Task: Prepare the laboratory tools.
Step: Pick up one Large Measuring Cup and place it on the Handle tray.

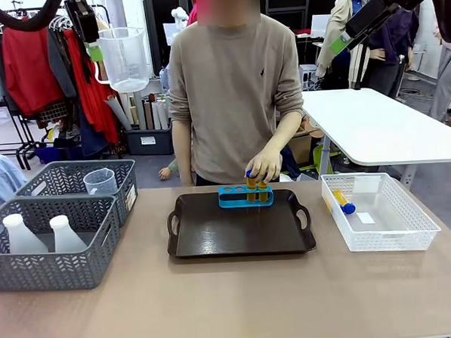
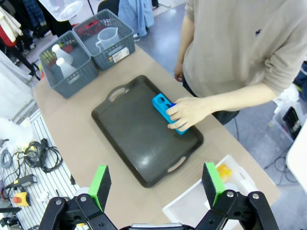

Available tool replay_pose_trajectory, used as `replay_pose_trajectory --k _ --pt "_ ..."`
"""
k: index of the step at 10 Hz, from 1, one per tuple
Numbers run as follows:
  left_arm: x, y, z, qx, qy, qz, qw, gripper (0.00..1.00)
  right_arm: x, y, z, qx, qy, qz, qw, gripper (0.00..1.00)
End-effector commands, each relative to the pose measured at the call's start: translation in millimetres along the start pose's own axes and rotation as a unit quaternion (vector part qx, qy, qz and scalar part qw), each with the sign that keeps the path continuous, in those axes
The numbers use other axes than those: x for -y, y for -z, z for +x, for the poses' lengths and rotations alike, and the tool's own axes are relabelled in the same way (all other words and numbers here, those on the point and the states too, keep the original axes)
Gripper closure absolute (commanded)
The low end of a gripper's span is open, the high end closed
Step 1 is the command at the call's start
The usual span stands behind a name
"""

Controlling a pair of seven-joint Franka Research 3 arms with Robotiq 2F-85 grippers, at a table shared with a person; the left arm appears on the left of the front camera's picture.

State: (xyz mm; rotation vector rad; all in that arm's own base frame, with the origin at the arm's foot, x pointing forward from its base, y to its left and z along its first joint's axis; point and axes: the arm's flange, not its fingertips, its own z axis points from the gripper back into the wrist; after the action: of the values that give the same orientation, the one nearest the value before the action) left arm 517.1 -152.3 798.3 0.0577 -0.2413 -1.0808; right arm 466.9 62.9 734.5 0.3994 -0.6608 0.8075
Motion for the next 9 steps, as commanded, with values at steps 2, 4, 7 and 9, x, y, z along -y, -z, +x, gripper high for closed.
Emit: replay_pose_trajectory --k 2,4,7,9 --pt "-1 3 4 0.001 0.054 -0.033 0.998 1.00 0 -2 0 0.001 -0.001 0.000 1.000 0.00" --pt "-1 41 27 -0.010 0.088 -0.080 0.993 1.00 0 -2 0 0.001 -0.001 0.000 1.000 0.00" --pt "16 114 77 -0.033 0.155 -0.112 0.981 1.00 0 -2 0 0.001 -0.001 0.000 1.000 0.00" --pt "33 165 106 -0.047 0.178 -0.114 0.976 1.00 0 -2 0 0.001 -0.001 0.000 1.000 0.00"
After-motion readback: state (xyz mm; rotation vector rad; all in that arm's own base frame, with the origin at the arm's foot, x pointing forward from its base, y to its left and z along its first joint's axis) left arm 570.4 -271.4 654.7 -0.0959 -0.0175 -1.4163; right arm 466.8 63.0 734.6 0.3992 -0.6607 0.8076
